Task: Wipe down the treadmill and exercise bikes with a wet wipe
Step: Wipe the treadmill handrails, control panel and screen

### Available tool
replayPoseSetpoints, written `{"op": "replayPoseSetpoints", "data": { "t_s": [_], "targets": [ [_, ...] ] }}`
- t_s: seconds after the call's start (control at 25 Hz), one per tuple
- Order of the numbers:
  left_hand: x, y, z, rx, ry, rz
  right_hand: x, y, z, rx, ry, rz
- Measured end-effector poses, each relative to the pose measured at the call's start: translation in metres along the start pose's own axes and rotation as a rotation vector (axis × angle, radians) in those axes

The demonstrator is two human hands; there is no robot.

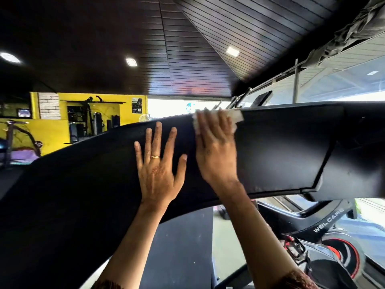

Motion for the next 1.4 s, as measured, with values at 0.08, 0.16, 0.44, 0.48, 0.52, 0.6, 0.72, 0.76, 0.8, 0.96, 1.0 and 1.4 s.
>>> {"op": "replayPoseSetpoints", "data": {
  "t_s": [0.08,0.16,0.44,0.48,0.52,0.6,0.72,0.76,0.8,0.96,1.0,1.4],
  "targets": [
    [0.007,-0.027,0.001,0.018,0.008,0.038,-0.012,-0.036,0.009,0.121,-0.095,0.089],
    [0.017,-0.055,0.000,0.030,0.017,0.078,-0.011,-0.036,0.009,0.085,-0.097,0.139],
    [0.024,-0.086,-0.002,0.012,0.021,0.012,-0.033,-0.068,0.011,-0.007,-0.077,-0.009],
    [0.024,-0.087,-0.003,0.015,0.019,-0.014,-0.044,-0.092,0.008,0.106,-0.130,0.035],
    [0.024,-0.088,-0.003,0.020,0.020,-0.034,-0.048,-0.103,0.005,0.193,-0.159,0.053],
    [0.025,-0.088,-0.003,0.038,0.035,-0.042,-0.040,-0.078,0.003,0.197,-0.140,-0.004],
    [0.026,-0.087,-0.004,0.033,0.051,-0.031,-0.014,-0.022,-0.002,-0.143,0.045,-0.127],
    [0.026,-0.087,-0.004,0.026,0.046,-0.024,-0.015,-0.025,-0.001,-0.206,0.073,-0.135],
    [0.025,-0.086,-0.003,0.026,0.038,-0.018,-0.025,-0.041,0.003,-0.180,0.047,-0.103],
    [0.025,-0.088,-0.004,0.015,0.007,-0.045,-0.053,-0.095,-0.007,0.229,-0.157,0.020],
    [0.026,-0.088,-0.005,0.005,0.003,-0.057,-0.045,-0.076,-0.010,0.234,-0.126,-0.026],
    [0.032,-0.108,-0.048,-0.125,-0.166,-0.016,-0.044,-0.097,-0.055,0.310,-0.221,0.003]
  ]
}}
Point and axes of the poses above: each hand's wrist, its own z-axis towards the middle knuckle, its own x-axis out of the back of the hand, y = z × x, the point moved 5 cm from there along z, towards the middle knuckle, and after that the axes turned 4 degrees about x, right-handed, at the moved point
